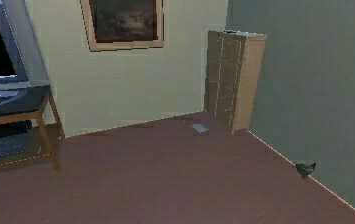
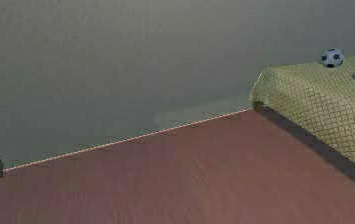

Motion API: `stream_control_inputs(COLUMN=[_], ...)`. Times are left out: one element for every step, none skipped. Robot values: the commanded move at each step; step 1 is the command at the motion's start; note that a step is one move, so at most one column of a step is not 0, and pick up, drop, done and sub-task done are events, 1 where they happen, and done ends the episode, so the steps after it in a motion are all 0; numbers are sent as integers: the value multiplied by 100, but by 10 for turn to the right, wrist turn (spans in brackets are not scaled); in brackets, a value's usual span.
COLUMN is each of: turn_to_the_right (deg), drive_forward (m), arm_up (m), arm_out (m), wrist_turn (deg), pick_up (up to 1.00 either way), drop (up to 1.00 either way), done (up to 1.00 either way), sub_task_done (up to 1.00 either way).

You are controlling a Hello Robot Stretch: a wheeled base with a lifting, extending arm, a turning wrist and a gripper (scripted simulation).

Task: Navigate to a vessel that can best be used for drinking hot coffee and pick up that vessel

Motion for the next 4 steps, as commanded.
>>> stream_control_inputs(turn_to_the_right=[0, -150, 0, -360], drive_forward=[30, 0, 20, 0], arm_up=[0, 0, 0, 0], arm_out=[0, 0, 0, 0], wrist_turn=[0, 0, 0, 0], pick_up=[0, 0, 0, 0], drop=[0, 0, 0, 0], done=[0, 0, 0, 0], sub_task_done=[0, 0, 0, 0])
